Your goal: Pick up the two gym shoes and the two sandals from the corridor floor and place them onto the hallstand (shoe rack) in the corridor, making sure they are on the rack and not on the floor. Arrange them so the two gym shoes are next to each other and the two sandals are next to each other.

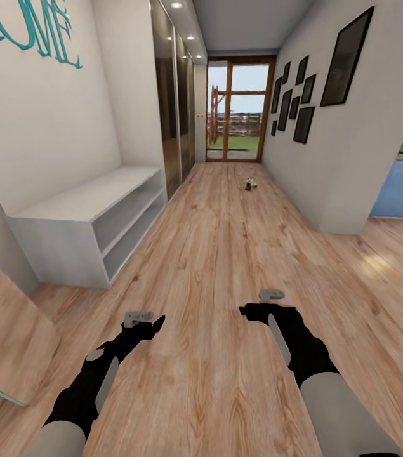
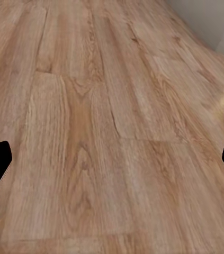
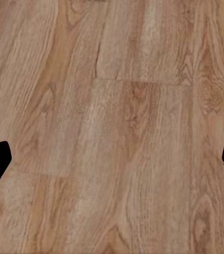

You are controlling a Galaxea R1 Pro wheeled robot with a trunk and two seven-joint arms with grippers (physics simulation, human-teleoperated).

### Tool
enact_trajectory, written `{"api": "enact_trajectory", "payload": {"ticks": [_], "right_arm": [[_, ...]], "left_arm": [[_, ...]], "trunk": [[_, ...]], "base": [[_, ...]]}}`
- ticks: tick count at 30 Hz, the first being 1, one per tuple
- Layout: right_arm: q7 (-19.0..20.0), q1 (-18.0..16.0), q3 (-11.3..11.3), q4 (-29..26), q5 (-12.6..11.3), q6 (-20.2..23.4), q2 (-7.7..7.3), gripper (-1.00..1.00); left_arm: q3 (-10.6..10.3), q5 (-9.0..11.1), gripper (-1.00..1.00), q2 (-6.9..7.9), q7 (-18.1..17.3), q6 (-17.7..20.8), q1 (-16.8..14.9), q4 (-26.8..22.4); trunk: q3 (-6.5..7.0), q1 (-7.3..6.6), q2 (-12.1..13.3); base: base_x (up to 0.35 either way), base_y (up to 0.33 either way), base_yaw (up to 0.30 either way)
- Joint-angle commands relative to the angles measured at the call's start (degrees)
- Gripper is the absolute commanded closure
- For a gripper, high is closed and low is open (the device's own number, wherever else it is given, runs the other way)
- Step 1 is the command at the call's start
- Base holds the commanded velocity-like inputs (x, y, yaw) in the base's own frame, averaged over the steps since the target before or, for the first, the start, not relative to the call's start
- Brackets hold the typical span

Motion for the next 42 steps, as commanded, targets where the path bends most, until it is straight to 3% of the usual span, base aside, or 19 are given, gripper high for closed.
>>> {"api": "enact_trajectory", "payload": {"ticks": [1, 42], "right_arm": [[0.1, -0.02, -0.01, -0.07, -0.11, 0.28, 0.0, -1.0], [0.1, -0.02, -0.01, -0.07, -0.11, 0.28, -0.01, -1.0]], "left_arm": [[0.29, 0.15, -1.0, -0.07, -0.46, 0.32, -0.03, -0.04], [0.29, 0.15, -1.0, -0.07, -0.5, 0.32, -0.03, 0.05]], "trunk": [[-0.06, 0.02, -0.02], [0.92, 0.02, -0.02]], "base": [[0.348, 0.0, 0.0], [0.348, 0.0, 0.0]]}}
